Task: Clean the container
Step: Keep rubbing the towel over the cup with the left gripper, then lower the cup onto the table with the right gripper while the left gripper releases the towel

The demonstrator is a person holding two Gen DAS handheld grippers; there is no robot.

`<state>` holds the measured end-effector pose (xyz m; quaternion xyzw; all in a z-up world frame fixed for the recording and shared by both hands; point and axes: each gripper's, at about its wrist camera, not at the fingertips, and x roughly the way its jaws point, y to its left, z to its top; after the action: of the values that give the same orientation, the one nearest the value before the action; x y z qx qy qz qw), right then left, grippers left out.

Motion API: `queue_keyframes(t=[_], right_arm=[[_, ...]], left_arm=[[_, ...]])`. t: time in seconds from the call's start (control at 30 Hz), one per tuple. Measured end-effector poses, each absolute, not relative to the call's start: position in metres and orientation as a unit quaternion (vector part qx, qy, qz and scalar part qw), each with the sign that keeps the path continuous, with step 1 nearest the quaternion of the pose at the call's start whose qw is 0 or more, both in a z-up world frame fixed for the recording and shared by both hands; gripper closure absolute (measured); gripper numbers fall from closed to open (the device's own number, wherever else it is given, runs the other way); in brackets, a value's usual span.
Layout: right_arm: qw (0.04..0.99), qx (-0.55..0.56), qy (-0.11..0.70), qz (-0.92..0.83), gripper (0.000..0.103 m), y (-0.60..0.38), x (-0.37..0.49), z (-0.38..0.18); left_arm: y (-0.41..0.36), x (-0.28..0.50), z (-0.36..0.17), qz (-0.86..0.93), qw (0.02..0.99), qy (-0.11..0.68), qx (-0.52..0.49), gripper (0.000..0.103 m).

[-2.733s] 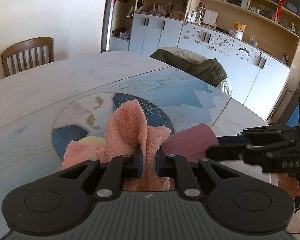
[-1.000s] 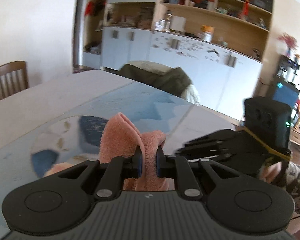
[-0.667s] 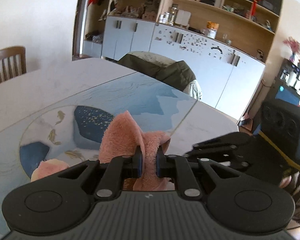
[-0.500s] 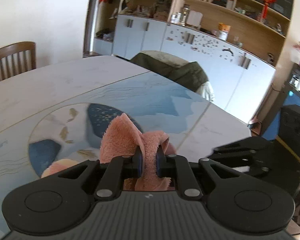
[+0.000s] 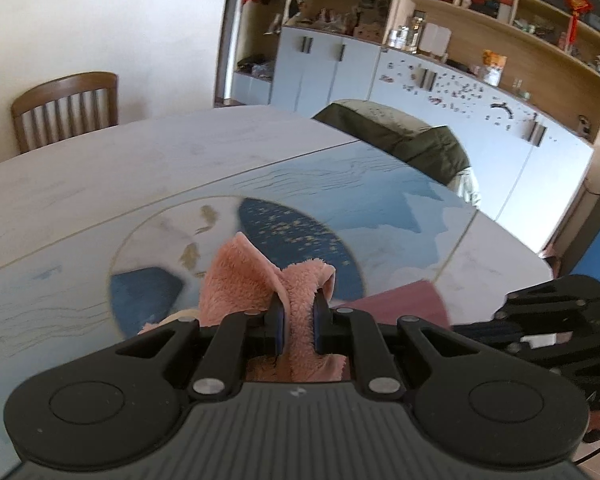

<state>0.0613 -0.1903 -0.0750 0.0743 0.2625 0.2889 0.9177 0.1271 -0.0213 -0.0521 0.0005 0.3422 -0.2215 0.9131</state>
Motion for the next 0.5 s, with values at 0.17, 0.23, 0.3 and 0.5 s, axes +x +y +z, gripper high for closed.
queue_keyframes(t=[0.17,0.23,0.3,0.5], right_arm=[[0.920,0.069,0.266,0.281,0.096,-0.191,0.063,-0.075],[0.919,0.071,0.267,0.280,0.096,-0.192,0.063,-0.076],[0.919,0.072,0.267,0.281,0.096,-0.192,0.063,-0.076],[0.919,0.063,0.264,0.284,0.096,-0.188,0.062,-0.075]], left_arm=[[-0.001,0.117,-0.042,-0.218,0.916,0.335,-0.026,0.090],[0.001,0.105,-0.029,-0.251,0.914,0.317,-0.043,0.090],[-0.007,0.093,-0.018,-0.294,0.904,0.305,-0.052,0.090],[-0.045,0.085,-0.023,-0.341,0.885,0.315,-0.027,0.090]])
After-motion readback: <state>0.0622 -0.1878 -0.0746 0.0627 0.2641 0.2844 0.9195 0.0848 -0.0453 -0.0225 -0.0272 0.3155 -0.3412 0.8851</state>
